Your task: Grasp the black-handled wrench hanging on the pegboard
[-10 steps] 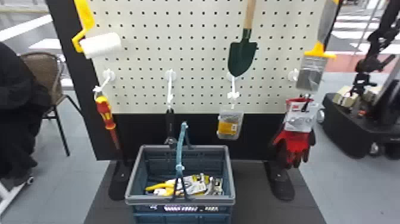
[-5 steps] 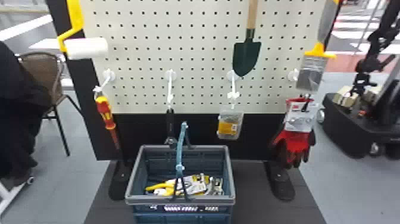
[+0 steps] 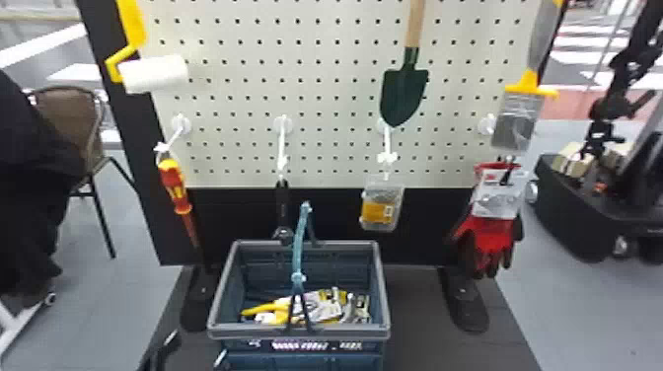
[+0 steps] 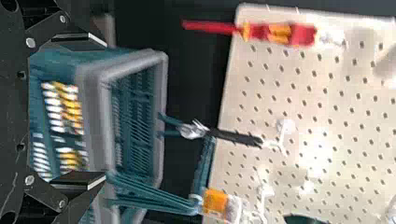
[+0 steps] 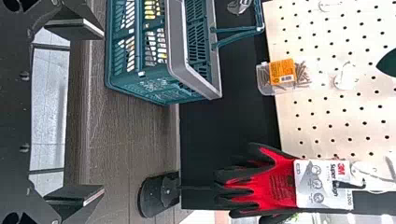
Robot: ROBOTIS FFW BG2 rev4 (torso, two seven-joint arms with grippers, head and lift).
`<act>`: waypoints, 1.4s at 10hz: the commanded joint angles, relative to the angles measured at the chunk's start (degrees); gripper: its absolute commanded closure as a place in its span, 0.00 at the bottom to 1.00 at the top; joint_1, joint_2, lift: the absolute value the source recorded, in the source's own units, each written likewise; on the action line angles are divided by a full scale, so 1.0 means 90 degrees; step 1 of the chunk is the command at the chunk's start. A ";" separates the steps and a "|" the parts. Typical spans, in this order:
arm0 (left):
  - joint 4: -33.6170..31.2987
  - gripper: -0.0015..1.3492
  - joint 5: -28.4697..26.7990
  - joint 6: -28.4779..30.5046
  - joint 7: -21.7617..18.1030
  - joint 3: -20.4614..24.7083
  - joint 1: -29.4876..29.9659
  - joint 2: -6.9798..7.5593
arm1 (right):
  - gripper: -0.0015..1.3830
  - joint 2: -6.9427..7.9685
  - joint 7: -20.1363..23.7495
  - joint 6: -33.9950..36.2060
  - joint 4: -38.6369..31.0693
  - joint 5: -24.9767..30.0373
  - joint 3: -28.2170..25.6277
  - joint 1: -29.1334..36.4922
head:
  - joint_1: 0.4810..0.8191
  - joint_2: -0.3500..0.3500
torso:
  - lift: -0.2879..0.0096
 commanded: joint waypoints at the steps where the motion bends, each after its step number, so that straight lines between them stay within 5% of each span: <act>1: 0.0000 0.22 -0.0047 0.0361 -0.0091 -0.0125 -0.0593 0.0116 | 0.10 0.0000 0.0000 0.0009 0.0001 0.0000 -0.0001 0.0000 | 0.20 0.50 | 0.63; 6: 0.0344 0.21 0.0031 0.1562 -0.0970 -0.0594 -0.2671 0.0741 | 0.10 0.0000 0.0049 0.0028 0.0032 0.0010 0.0028 -0.0095 | 0.20 0.50 | 0.63; 10: 0.2031 0.15 0.0617 0.1728 -0.1937 -0.1414 -0.4202 0.1025 | 0.10 0.0000 0.0068 0.0028 0.0032 0.0010 0.0038 -0.0123 | 0.20 0.50 | 0.63; 14: 0.3000 0.07 0.0705 0.1630 -0.2337 -0.2010 -0.5282 0.1318 | 0.10 0.0009 0.0078 0.0028 0.0079 0.0000 0.0058 -0.0191 | 0.20 0.50 | 0.63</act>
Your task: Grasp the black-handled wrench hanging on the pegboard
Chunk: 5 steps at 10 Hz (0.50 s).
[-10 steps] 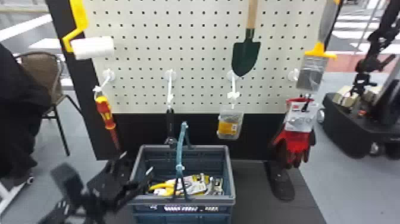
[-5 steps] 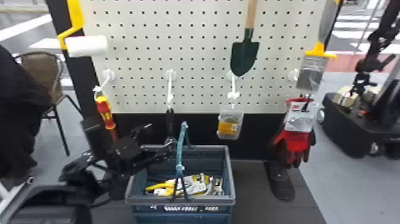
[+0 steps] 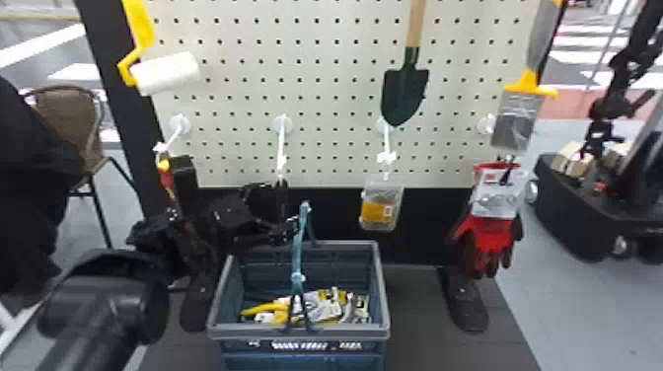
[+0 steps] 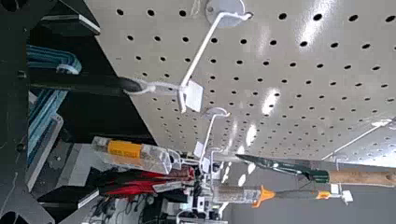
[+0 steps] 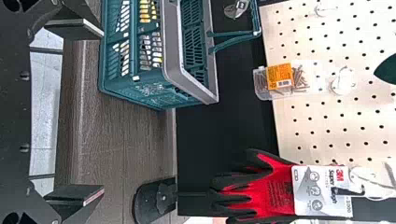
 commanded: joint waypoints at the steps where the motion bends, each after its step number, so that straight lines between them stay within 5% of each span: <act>1: 0.0316 0.07 0.0217 -0.0005 -0.0026 -0.0142 -0.0155 0.0030 | 0.10 0.0000 0.0002 0.0000 0.0022 0.0004 0.0010 -0.0026 | 0.20 0.50 | 0.63; 2: 0.0347 0.10 0.0236 0.0132 -0.0045 -0.0171 -0.0182 -0.0009 | 0.10 0.0000 0.0002 0.0000 0.0022 -0.0006 0.0010 -0.0026 | 0.20 0.50 | 0.63; 4: 0.0347 0.82 0.0178 0.0122 0.0033 -0.0249 -0.0292 -0.0009 | 0.10 0.0010 0.0002 0.0000 0.0038 -0.0006 0.0010 -0.0039 | 0.20 0.50 | 0.63; 5: 0.0347 0.90 0.0129 0.0005 0.0042 -0.0249 -0.0346 -0.0009 | 0.10 0.0010 0.0012 0.0000 0.0038 -0.0006 0.0010 -0.0039 | 0.20 0.50 | 0.63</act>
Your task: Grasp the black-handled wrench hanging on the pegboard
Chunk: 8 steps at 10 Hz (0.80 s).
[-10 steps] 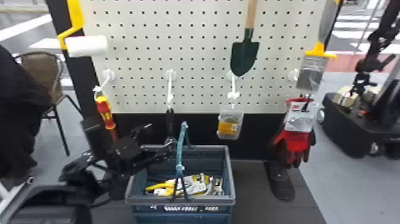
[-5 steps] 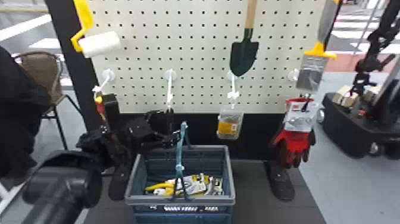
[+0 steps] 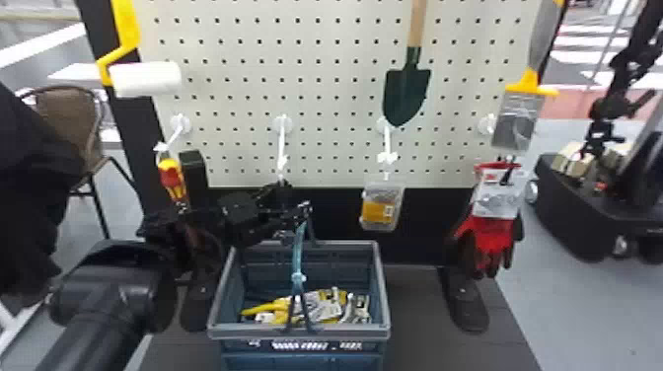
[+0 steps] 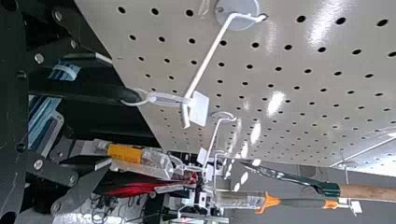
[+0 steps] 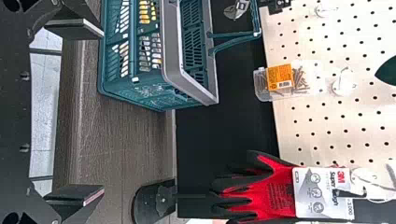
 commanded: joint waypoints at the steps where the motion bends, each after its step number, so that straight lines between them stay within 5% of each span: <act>1: 0.0001 0.90 -0.0079 -0.0086 -0.0021 -0.0052 -0.0058 0.0019 | 0.10 0.0000 0.0011 0.0000 0.0017 0.0000 0.0000 -0.0003 | 0.20 0.50 | 0.63; 8: 0.0001 0.90 -0.0088 -0.0154 -0.0021 -0.0101 -0.0017 0.0009 | 0.10 0.0000 0.0011 0.0000 0.0017 0.0000 0.0000 -0.0003 | 0.20 0.50 | 0.63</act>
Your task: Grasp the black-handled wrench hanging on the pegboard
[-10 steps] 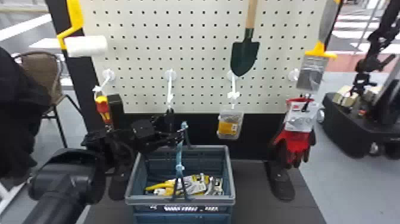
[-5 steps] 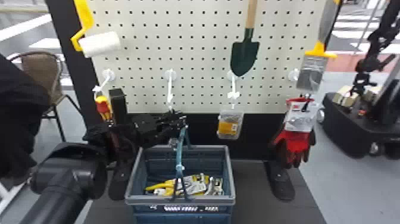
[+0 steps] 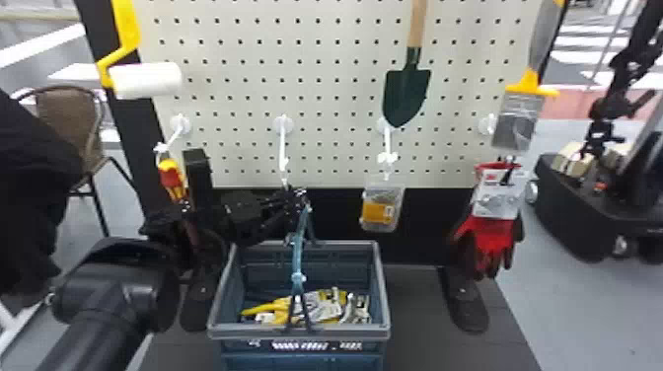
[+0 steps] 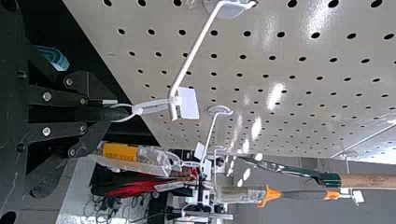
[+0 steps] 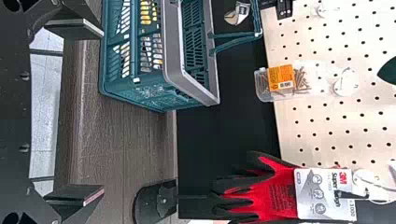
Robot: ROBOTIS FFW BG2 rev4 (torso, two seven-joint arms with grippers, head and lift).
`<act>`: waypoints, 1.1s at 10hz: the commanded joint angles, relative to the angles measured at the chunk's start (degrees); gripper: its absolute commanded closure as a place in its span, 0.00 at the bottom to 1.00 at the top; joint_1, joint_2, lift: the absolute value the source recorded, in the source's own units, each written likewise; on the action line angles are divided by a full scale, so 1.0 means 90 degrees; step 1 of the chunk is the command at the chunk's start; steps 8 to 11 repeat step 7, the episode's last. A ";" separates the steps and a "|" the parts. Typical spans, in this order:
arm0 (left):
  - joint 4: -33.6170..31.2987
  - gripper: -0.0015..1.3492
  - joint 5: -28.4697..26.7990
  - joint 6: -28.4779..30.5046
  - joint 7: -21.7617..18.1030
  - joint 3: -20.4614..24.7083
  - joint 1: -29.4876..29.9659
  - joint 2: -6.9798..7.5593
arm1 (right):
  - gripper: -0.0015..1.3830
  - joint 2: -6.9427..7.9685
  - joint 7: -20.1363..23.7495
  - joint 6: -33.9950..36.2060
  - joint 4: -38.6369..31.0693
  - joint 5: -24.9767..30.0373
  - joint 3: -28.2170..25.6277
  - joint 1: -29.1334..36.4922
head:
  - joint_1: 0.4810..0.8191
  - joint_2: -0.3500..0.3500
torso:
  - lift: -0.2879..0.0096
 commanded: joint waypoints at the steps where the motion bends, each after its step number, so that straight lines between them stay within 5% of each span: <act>1: 0.0001 0.90 0.0000 -0.0033 0.0009 0.0000 0.0016 0.0000 | 0.10 0.0006 0.0000 0.0000 -0.0001 -0.0004 0.0000 0.0014 | 0.20 0.50 | 0.63; 11: 0.0001 0.90 0.0020 -0.0072 0.0028 0.0000 0.0030 0.0000 | 0.10 0.0006 0.0000 0.0000 0.0015 -0.0004 0.0029 0.0014 | 0.20 0.50 | 0.63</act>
